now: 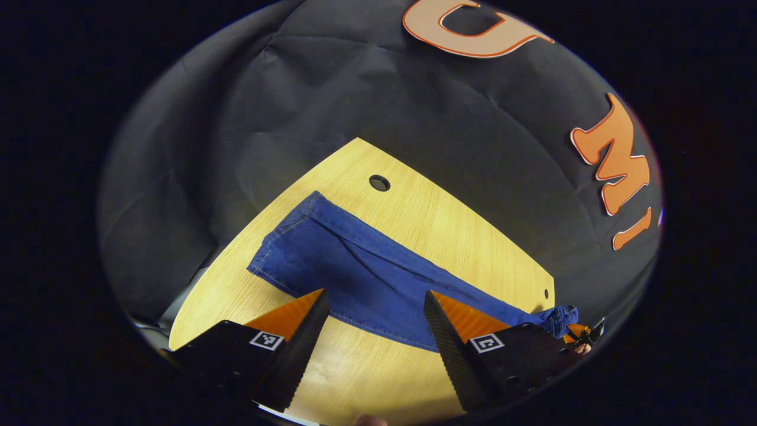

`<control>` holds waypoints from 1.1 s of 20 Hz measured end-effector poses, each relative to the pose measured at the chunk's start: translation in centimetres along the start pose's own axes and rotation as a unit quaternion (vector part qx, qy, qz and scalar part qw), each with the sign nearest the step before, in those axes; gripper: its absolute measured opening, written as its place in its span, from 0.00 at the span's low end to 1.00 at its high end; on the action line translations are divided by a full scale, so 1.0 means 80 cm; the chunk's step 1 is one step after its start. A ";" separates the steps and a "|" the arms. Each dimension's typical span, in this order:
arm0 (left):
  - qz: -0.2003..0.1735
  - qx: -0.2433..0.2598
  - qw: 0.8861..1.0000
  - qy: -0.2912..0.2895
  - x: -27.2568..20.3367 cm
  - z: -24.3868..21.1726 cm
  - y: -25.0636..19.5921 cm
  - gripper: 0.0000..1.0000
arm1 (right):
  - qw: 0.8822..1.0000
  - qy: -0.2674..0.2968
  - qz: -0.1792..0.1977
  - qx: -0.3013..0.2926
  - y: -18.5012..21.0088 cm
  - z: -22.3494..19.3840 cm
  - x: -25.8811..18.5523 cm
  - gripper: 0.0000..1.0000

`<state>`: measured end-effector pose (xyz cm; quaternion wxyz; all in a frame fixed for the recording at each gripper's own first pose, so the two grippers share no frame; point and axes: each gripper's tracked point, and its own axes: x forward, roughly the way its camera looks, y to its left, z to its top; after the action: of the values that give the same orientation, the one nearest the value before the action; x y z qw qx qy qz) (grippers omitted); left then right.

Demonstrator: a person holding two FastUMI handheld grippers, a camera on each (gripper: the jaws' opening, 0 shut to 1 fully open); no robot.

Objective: Grasp the waist and the cuffs of the jeans and fold them to make the two legs overlap; first hold the waist and fold one-third of the jeans toward the cuffs, then hold the cuffs and fold the remaining one-third in the same direction to finish folding.

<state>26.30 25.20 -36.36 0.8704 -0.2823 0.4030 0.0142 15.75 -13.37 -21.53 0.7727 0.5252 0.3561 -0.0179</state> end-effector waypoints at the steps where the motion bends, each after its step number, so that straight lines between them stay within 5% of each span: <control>1: 0.001 0.000 1.000 -0.001 0.000 0.001 0.002 0.98 | 1.000 0.005 0.005 -0.011 0.012 -0.009 0.001 0.15; 11: 0.023 0.095 0.995 -0.021 0.002 0.007 0.026 0.98 | 0.993 0.049 0.018 -0.103 0.096 -0.110 0.013 0.14; 22: 0.033 0.077 0.997 -0.008 0.007 -0.003 0.082 0.98 | 0.978 0.121 0.042 -0.167 0.180 -0.238 0.059 0.14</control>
<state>24.86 30.50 -39.99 0.8916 -0.2014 0.4053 0.0138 14.92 10.44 -16.39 0.8007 0.4019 0.4224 0.1379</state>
